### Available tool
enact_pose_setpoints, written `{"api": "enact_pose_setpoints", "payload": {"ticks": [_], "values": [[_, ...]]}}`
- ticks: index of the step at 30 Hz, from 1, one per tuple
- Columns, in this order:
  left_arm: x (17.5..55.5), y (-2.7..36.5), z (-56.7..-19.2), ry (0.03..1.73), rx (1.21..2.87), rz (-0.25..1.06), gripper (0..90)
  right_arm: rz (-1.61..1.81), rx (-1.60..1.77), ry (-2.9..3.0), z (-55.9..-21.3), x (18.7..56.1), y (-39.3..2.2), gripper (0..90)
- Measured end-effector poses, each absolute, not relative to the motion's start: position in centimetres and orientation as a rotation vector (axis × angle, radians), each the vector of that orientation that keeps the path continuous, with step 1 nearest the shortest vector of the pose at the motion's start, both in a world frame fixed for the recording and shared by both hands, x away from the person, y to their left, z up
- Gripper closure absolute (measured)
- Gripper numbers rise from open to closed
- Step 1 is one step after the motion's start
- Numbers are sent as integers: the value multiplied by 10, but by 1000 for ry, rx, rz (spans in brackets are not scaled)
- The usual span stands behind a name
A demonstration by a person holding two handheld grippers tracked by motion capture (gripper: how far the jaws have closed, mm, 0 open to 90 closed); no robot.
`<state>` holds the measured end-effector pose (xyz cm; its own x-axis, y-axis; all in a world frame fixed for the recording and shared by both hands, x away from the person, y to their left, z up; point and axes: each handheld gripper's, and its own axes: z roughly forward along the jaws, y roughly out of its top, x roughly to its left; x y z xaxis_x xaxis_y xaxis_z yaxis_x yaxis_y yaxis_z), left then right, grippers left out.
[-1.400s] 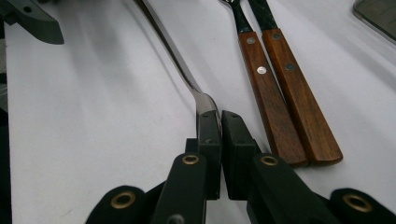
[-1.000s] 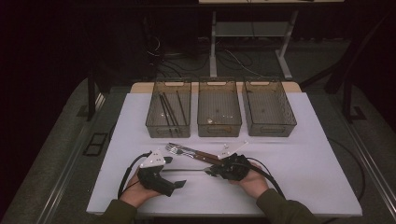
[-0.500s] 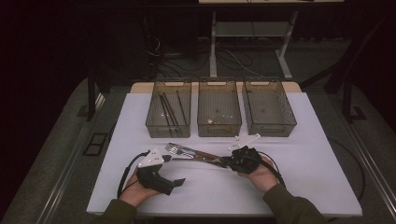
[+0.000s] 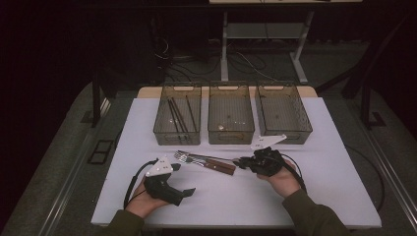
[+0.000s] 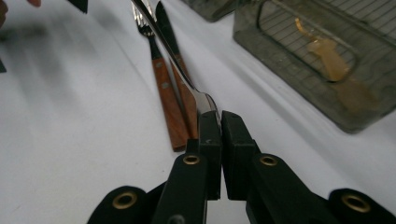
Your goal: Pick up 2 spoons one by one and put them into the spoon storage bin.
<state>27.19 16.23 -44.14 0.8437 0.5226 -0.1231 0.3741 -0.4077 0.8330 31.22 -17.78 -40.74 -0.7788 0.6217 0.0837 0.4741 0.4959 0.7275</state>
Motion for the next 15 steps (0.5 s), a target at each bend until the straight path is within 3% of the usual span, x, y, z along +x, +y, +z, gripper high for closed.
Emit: {"api": "enact_pose_setpoints", "payload": {"ticks": [15], "values": [[273,162,-442,656,2047,191,0,1208,1084,2413,-393,323,-207,873]]}}
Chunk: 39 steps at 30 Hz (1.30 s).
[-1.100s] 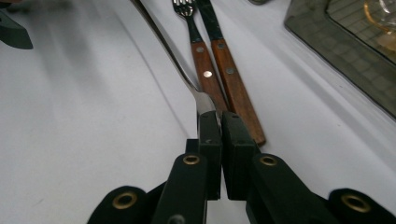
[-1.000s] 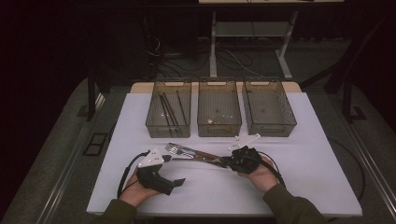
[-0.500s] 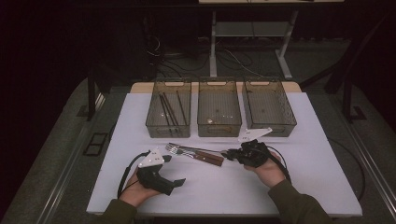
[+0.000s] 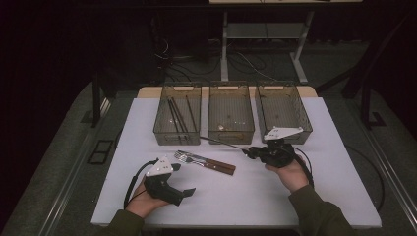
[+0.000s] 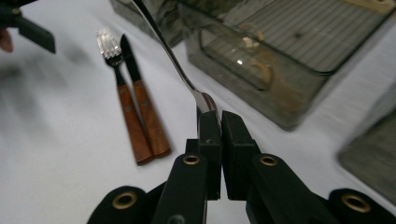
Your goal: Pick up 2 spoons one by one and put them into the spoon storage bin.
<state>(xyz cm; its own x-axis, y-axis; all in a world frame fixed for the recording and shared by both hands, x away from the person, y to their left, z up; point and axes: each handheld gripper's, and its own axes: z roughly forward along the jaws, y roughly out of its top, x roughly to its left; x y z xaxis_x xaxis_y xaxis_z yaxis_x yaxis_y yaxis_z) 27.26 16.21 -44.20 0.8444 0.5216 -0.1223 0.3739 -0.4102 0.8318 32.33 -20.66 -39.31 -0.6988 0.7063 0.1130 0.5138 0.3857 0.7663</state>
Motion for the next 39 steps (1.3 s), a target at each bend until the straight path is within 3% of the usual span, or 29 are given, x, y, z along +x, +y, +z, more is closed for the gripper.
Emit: {"api": "enact_pose_setpoints", "payload": {"ticks": [19,39], "values": [[272,161,-443,672,2041,187,0,1162,1254,2206,-375,343,-233,873],[272,161,-442,660,2034,181,0,1040,1374,2162,-368,405,-196,873]]}}
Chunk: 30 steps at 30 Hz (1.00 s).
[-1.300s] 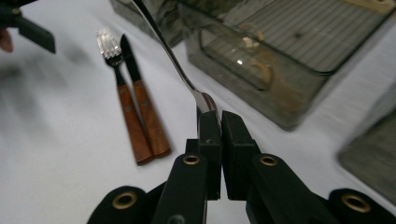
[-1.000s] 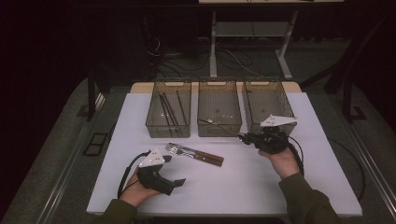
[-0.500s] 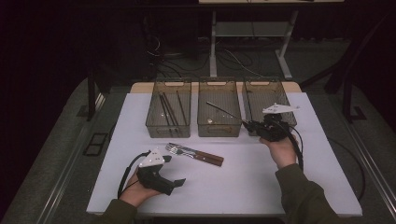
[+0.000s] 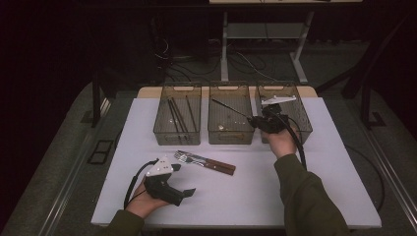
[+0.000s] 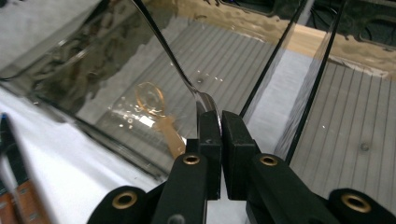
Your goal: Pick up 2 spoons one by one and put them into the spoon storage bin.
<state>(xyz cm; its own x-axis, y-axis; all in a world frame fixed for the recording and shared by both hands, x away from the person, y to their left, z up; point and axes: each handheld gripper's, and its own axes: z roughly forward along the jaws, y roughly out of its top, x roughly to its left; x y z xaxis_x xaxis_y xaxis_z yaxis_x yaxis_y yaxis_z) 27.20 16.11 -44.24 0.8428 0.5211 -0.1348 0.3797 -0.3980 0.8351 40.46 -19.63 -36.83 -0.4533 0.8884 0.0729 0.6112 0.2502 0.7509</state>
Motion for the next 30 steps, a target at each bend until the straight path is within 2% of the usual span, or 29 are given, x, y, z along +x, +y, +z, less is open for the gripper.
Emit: {"api": "enact_pose_setpoints", "payload": {"ticks": [15,16,19,25,30], "values": [[272,161,-442,656,2038,180,0,994,1398,2173,-382,414,-184,849],[272,161,-442,656,2038,180,0,1005,1397,2172,-382,414,-183,795],[272,161,-442,656,2040,180,0,1028,1383,2175,-380,413,-184,714],[272,161,-442,659,2035,179,0,1079,1365,2189,-375,409,-189,591],[272,161,-442,656,2039,183,0,1144,1319,2214,-369,396,-200,454]]}}
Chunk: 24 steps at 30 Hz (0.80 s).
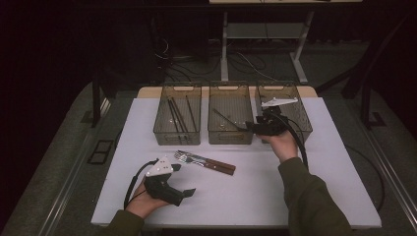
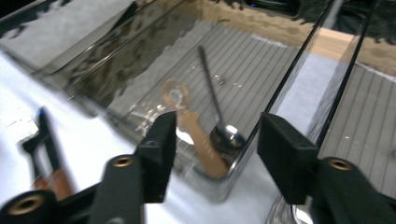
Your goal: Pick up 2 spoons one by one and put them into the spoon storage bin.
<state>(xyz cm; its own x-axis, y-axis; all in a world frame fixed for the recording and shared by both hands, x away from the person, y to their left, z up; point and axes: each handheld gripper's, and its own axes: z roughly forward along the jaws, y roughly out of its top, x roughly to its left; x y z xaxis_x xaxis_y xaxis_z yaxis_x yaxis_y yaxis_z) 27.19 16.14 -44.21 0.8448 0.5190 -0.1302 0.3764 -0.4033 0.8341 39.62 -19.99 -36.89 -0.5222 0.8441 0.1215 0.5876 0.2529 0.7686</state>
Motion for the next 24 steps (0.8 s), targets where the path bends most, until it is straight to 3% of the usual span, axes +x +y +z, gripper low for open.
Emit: {"api": "enact_pose_setpoints", "payload": {"ticks": [15,24], "values": [[273,162,-443,672,2057,189,0,1277,1211,2340,-397,340,-248,200],[273,162,-444,674,2061,193,0,1314,1087,2343,-416,299,-265,189]]}}
